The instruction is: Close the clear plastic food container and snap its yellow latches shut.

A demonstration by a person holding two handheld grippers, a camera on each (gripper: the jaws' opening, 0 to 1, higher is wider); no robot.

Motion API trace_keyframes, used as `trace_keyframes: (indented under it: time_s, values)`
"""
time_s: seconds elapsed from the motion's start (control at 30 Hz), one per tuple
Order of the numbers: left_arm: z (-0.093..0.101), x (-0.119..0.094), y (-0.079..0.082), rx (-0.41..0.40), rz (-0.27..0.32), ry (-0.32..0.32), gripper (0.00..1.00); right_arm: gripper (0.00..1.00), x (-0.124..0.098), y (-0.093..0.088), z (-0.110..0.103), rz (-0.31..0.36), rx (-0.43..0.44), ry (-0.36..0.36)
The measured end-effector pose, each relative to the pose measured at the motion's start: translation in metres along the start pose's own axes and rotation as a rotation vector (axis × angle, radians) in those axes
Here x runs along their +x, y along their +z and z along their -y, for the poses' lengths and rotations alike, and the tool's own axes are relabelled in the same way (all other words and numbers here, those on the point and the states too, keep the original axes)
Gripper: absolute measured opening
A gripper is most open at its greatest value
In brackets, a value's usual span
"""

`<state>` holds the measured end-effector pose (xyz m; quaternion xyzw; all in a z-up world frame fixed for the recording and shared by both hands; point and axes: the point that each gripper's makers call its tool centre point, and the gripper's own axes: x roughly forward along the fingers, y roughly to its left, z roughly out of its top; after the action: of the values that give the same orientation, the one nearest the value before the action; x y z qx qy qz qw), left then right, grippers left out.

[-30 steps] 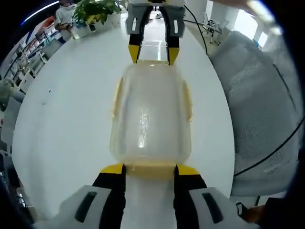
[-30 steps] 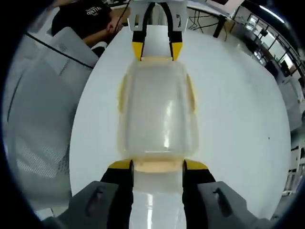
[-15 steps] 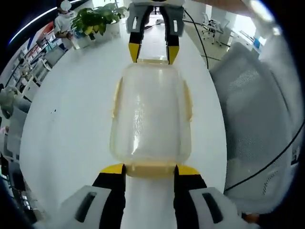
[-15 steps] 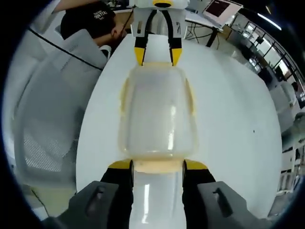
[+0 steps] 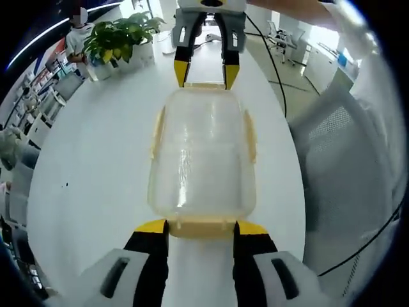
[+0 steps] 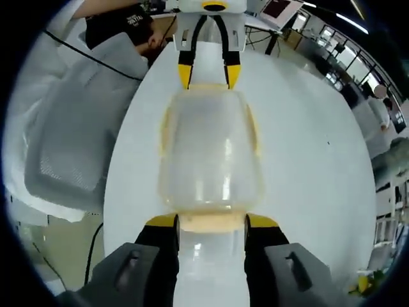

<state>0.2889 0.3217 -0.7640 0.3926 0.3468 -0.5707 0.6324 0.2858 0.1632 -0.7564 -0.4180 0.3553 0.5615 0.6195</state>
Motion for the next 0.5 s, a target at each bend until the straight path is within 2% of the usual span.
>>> trace_keyframes:
  time_s: [0.3,0.5]
  values:
    - [-0.002,0.026,0.039,0.009,-0.012,-0.021,0.33,0.36,-0.013,-0.045,0.002,0.014,0.026,0.007]
    - [-0.003,0.043,0.057,0.014,-0.024,-0.037,0.33,0.36,-0.014,-0.069,0.003,0.007,0.045,0.022]
